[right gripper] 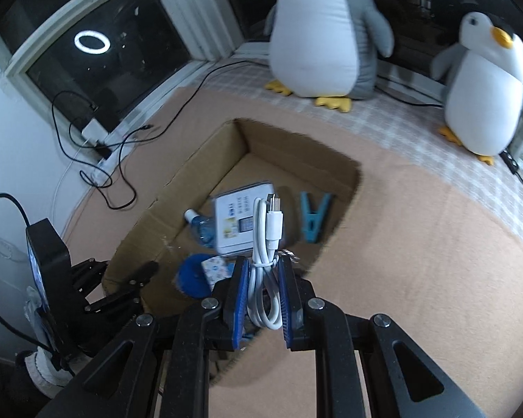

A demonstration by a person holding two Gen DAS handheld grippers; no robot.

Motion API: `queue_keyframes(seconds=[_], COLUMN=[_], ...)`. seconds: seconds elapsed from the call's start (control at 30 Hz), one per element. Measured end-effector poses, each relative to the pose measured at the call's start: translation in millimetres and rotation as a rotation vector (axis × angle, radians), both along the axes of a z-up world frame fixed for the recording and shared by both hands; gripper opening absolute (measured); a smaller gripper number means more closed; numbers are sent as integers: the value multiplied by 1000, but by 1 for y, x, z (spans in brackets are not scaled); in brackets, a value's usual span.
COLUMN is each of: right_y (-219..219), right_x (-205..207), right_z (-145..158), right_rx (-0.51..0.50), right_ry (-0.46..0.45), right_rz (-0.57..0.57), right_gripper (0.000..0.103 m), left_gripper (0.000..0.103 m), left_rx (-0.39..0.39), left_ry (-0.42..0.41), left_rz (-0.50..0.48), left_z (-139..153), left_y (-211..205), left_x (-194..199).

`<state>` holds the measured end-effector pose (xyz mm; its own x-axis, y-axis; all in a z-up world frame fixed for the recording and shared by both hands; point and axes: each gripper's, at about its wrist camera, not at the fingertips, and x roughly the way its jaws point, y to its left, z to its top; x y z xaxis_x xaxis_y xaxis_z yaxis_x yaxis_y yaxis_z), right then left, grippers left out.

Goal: Organize rigid objects
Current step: 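Carry the white USB cable into the box and open the right gripper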

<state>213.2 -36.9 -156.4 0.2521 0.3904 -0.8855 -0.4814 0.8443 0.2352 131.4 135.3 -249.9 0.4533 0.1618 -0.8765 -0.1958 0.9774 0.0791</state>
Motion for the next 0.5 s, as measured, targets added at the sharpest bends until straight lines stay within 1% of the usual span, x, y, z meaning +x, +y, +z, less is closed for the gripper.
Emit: queue_keyframes(seconds=[0.27, 0.5], right_y=[27, 33], right_x=[-1, -2], right_z=[-15, -22], right_rx=[-45, -70], right_ry=[10, 6], right_rz=[40, 50], right_gripper=[15, 15], left_gripper=[27, 27], left_rx=[-1, 0], left_ry=[0, 0], left_rz=[0, 0], left_z=[0, 0], left_y=[0, 0], left_x=[0, 0])
